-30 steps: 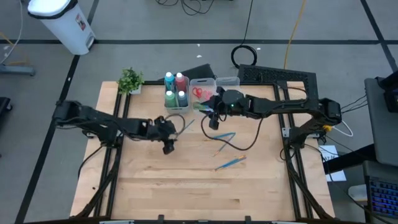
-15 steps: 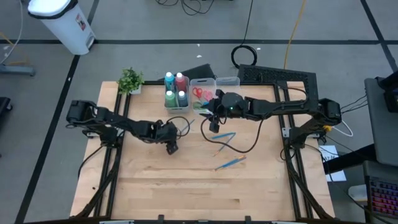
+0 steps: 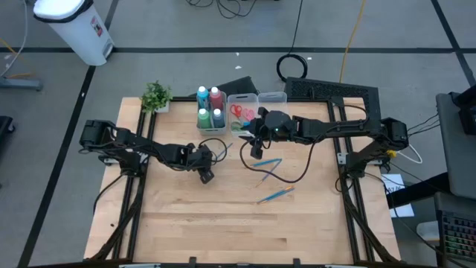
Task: Pick & Place Paint Supplies
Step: Put the blue paint brush into the right transparent bin
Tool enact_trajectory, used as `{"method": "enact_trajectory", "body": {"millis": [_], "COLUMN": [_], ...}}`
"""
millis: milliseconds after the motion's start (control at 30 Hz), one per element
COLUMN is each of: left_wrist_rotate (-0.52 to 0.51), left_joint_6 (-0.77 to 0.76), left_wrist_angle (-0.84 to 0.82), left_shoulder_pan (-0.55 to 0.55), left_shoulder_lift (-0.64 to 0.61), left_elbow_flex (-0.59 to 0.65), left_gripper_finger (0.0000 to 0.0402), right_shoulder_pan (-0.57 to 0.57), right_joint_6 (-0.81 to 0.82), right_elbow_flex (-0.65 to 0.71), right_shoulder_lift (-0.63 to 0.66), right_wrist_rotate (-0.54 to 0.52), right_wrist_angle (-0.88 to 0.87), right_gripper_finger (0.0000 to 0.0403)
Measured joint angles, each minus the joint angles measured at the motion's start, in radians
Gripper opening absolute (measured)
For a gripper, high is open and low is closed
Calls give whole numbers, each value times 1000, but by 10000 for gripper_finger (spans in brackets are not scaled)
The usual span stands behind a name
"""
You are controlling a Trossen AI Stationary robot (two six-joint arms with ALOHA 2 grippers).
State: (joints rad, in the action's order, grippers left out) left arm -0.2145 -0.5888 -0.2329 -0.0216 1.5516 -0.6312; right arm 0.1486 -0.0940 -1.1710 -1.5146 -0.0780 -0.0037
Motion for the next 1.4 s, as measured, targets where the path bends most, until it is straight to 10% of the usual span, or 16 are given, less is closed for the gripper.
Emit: {"method": "enact_trajectory", "body": {"millis": [367, 1033, 1400], "left_wrist_rotate": [69, -50, -179], "left_joint_6": [21, 167, 193], "left_wrist_angle": [-6, -6, 3], "left_shoulder_pan": [1, -88, -156], "left_shoulder_lift": [1, -161, -271], "left_elbow_flex": [1, 5, 3], "left_gripper_finger": [10, 3, 2], "right_shoulder_pan": [0, 0, -6], "right_joint_6": [0, -5, -20], "right_elbow_flex": [0, 0, 89], "right_shoulder_lift": [0, 0, -1], "right_wrist_rotate": [0, 9, 225], "right_wrist_angle": [-9, -40, 33], "right_gripper_finger": [130, 130, 130]}}
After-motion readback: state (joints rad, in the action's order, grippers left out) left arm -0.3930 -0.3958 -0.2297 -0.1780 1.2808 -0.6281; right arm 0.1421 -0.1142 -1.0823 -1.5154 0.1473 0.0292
